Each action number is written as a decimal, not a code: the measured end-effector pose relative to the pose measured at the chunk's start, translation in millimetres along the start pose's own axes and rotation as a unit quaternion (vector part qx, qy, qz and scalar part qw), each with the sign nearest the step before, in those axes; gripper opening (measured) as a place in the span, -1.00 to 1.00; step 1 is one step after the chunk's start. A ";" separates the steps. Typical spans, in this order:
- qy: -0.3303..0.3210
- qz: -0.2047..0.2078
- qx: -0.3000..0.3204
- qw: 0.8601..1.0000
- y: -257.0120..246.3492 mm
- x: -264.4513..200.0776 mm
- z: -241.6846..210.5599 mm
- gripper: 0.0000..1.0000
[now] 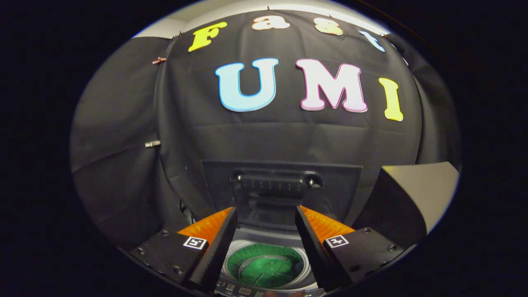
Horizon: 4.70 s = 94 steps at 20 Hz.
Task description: Put the clothes into the washing machine and then close the washing machine lid.
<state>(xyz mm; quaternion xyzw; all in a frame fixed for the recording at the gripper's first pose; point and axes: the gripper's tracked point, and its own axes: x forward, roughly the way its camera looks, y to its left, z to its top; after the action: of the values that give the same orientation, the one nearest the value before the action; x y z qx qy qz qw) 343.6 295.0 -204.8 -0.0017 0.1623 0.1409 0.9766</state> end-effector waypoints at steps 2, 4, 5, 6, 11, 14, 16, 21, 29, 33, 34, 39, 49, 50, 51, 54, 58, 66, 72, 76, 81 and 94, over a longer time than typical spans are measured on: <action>-0.022 -0.017 -0.013 1.000 -10.0 1.1 21.1 0.93; -0.042 -0.029 -0.037 0.998 -16.5 6.5 43.8 0.98; -0.056 -0.033 -0.042 0.997 -19.0 7.8 57.7 0.99; -0.071 -0.036 -0.042 0.996 -19.5 10.3 71.7 0.99; -0.085 -0.050 -0.017 0.995 -35.7 38.8 106.0 0.98; -0.062 -0.050 0.002 0.997 -35.0 69.8 108.8 0.98; -0.053 -0.058 0.012 0.997 -39.9 83.1 105.0 0.98; -0.005 -0.062 0.021 0.998 -34.8 115.8 78.2 0.98; 0.059 -0.069 0.005 0.996 -20.8 162.3 35.0 0.98; 0.073 -0.081 0.011 0.994 -25.0 166.1 11.6 0.99; 0.069 -0.080 0.010 0.994 -26.4 163.6 14.4 1.00; 0.083 -0.072 0.012 0.994 -23.9 152.7 10.8 1.00; 0.075 -0.062 0.009 0.995 -12.1 109.1 3.0 1.00; 0.076 -0.061 0.010 0.995 -11.7 105.8 1.0 1.00; 0.078 -0.058 0.009 0.995 -10.4 100.0 -1.3 1.00; 0.085 -0.047 0.012 0.995 -5.9 85.0 -8.6 1.00; 0.088 -0.037 0.018 0.995 -0.9 65.3 -21.5 1.00; 0.136 -0.014 0.001 0.991 9.8 18.0 -102.9 0.99; 0.170 -0.024 0.006 0.985 -0.5 7.4 -146.0 0.99; 0.160 -0.017 0.000 0.987 5.6 -1.7 -136.5 0.99; 0.107 -0.020 0.000 0.994 13.7 -23.8 -94.6 0.98; -0.064 -0.032 -0.023 0.997 25.4 -144.7 40.4 0.98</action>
<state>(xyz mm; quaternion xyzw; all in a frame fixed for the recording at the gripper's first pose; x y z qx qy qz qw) 218.1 281.6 -119.5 -0.0206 0.0964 0.1134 0.9886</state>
